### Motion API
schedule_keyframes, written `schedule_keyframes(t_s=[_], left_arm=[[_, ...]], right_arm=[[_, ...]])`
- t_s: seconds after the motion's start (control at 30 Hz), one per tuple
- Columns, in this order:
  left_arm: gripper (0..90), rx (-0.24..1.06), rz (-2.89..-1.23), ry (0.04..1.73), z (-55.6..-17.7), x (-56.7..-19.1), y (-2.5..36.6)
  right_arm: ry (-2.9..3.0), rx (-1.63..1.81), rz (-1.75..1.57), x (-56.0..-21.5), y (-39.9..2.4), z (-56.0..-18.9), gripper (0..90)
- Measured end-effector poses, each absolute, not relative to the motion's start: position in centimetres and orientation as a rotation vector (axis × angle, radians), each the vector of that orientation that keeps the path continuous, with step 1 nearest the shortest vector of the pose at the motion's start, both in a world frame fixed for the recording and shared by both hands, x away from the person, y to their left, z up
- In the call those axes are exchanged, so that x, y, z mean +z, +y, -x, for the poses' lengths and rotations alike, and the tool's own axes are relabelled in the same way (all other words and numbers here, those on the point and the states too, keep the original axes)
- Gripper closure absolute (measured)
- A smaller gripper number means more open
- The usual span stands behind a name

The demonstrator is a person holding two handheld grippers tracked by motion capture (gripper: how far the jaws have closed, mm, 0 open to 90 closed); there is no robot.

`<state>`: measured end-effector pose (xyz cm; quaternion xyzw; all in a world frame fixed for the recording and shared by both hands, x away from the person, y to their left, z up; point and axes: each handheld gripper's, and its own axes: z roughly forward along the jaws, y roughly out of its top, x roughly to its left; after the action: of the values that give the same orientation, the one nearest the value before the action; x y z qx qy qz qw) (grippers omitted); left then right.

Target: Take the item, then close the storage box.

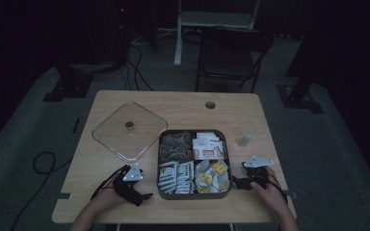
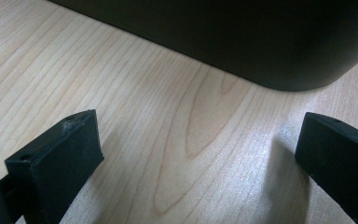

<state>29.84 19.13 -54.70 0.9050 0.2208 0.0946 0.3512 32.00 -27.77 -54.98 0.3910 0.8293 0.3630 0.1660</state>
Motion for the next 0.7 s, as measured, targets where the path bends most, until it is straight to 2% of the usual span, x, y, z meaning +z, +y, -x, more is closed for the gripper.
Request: schedule_keyframes(t_s=[0.17, 0.2, 0.7], left_arm=[[0.8, 0.246, -2.342, 0.578, -29.80, -54.70, 19.12], [0.8, 0.247, -2.341, 0.579, -29.79, -54.70, 19.12], [1.8, 0.253, -2.335, 0.635, -30.03, -54.50, 19.73]], right_arm=[[2.359, 1.029, -1.119, -55.00, -27.77, -32.04, 16.1], [2.354, 1.017, -1.131, -55.02, -27.75, -32.11, 13.2], [2.355, 1.015, -1.132, -55.01, -27.76, -32.12, 13.1]])
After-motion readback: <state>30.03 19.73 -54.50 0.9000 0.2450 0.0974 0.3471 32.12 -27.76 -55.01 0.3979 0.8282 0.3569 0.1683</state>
